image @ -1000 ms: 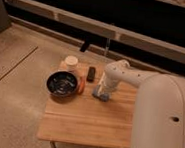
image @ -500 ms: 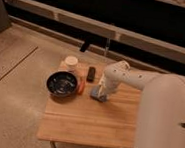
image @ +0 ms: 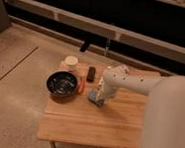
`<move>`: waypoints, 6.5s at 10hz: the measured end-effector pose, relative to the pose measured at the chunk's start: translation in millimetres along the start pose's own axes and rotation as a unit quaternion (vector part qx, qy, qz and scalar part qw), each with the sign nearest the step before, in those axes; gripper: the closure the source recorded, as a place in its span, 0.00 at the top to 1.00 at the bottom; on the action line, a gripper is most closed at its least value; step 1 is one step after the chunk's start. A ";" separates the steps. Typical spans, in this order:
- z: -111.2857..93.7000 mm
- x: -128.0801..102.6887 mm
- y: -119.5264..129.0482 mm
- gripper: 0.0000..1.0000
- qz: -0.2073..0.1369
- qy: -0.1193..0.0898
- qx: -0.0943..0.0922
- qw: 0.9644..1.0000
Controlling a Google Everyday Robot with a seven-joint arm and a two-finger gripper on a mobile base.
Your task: Wipe the white sponge on the table
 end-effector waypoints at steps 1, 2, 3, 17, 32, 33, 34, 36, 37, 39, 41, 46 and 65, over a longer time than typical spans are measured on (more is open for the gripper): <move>0.2 10.2 3.6 0.15 0.008 0.006 -0.003 1.000; -1.2 19.3 6.1 0.15 0.017 0.009 -0.003 1.000; -3.5 24.5 5.2 0.15 0.020 0.008 0.003 1.000; -0.2 -85.0 -37.9 0.15 0.051 -0.082 0.211 0.973; 14.0 0.2 37.0 0.15 0.064 -0.038 0.098 0.992; 13.9 0.1 36.8 0.15 0.064 -0.038 0.098 0.992; 13.8 0.0 36.6 0.15 0.064 -0.038 0.098 0.992; 13.7 -0.2 36.0 0.15 0.065 -0.038 0.098 0.992; 13.7 -0.4 35.5 0.15 0.065 -0.038 0.098 0.992; 13.6 -0.5 35.0 0.15 0.066 -0.038 0.098 0.992; 5.2 -1.3 17.4 0.15 0.086 -0.030 0.112 0.990; -11.7 -20.4 19.9 0.15 0.107 0.002 0.129 0.986; -9.5 52.7 50.3 0.15 0.113 0.033 0.080 0.990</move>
